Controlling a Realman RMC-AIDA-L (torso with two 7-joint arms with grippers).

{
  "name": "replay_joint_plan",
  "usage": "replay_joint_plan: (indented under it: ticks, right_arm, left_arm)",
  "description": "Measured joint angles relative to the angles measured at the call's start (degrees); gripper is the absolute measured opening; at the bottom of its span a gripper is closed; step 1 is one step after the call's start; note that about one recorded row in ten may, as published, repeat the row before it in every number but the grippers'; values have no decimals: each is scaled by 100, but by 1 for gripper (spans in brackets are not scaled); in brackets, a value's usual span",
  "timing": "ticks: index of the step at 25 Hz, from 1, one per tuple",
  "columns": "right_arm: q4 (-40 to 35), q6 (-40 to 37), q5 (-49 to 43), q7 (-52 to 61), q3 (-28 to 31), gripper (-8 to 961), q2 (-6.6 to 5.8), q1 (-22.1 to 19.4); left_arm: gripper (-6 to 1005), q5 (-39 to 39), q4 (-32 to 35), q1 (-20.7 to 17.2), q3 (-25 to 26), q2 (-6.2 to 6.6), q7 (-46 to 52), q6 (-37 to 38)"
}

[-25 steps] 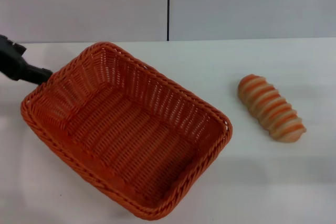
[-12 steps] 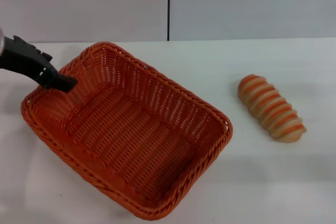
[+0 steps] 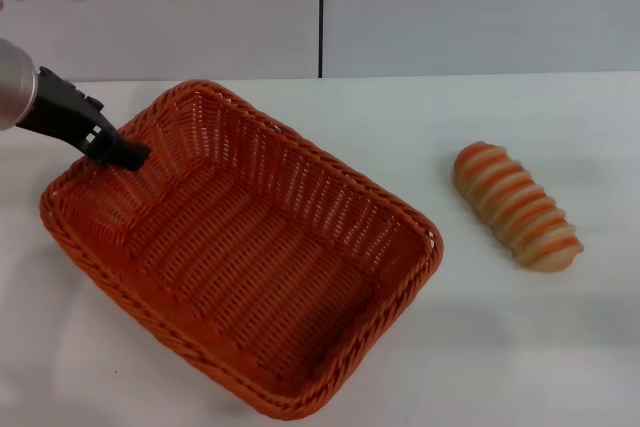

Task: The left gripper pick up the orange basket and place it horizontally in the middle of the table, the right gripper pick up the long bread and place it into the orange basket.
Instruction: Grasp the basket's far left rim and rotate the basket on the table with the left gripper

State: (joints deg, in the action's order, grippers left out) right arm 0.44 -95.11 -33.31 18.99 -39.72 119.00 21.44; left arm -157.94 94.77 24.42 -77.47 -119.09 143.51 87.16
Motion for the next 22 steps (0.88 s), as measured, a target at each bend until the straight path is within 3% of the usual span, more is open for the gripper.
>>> replay_joint_plan:
  ticks: [11,22]
  right_arm:
    - [1,81,-2,0,-60,667,-9,15]
    - [0,131,-9,0,-62,664,-8,-46]
  left_arm:
    - [754,-120,-748,238,-44,-2,-46,-117]
    - [743,-100,-794,264,-127,3,-64,-100]
